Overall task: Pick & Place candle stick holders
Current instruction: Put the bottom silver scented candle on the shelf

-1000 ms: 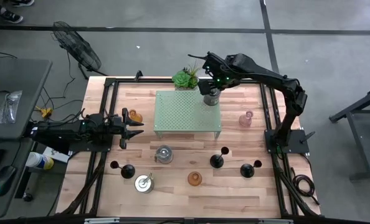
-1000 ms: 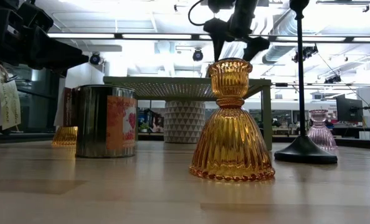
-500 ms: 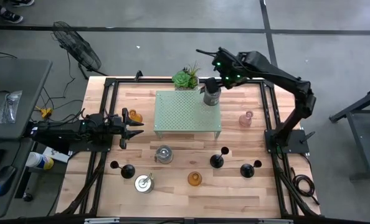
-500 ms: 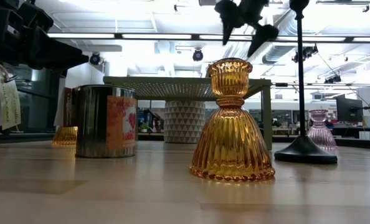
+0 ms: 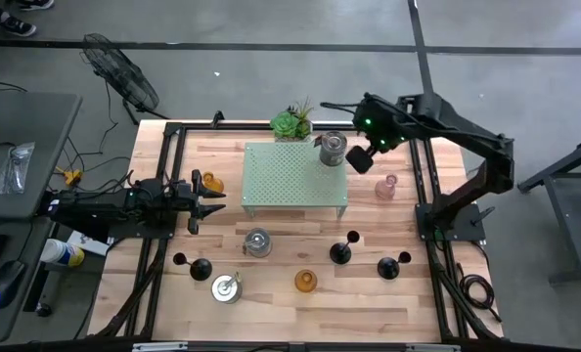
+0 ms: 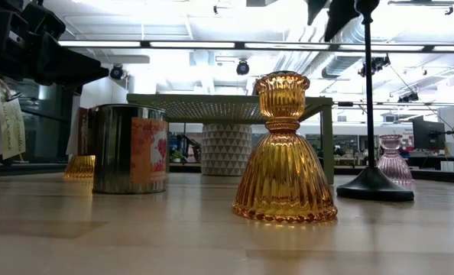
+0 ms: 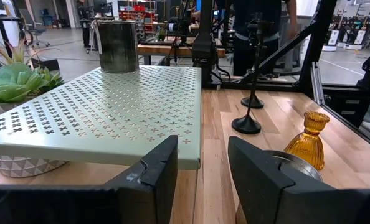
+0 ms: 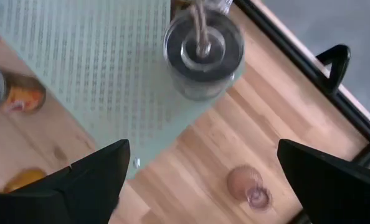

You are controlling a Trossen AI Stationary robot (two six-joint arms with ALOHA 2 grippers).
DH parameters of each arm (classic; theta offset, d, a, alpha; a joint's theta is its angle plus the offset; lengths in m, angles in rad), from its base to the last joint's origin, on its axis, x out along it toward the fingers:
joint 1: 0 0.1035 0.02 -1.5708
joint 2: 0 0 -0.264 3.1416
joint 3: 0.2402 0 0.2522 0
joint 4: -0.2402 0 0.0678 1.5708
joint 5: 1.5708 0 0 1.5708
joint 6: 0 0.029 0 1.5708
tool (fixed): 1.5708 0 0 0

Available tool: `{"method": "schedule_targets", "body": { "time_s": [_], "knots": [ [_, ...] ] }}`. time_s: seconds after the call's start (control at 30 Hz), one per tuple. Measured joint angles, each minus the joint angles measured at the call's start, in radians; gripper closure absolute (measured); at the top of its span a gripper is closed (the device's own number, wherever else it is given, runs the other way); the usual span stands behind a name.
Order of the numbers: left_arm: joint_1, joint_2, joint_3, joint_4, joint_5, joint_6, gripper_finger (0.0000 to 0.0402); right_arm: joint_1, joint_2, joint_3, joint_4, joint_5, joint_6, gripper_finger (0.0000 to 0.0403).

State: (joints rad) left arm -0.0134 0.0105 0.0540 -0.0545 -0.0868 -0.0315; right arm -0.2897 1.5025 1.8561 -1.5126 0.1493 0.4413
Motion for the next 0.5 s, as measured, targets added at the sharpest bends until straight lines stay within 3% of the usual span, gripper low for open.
{"method": "schedule_targets", "body": {
  "time_s": [0.2,0.5],
  "knots": [
    [0.000,0.000,0.000,0.000,0.000,0.000,0.0263,0.045,-0.055,-0.015,-0.056,0.001,0.051,0.0003],
    [0.000,0.000,0.000,0.000,0.000,0.000,0.0263,0.126,-0.195,-0.181,-0.055,-0.010,0.127,0.0003]
  ]
}}
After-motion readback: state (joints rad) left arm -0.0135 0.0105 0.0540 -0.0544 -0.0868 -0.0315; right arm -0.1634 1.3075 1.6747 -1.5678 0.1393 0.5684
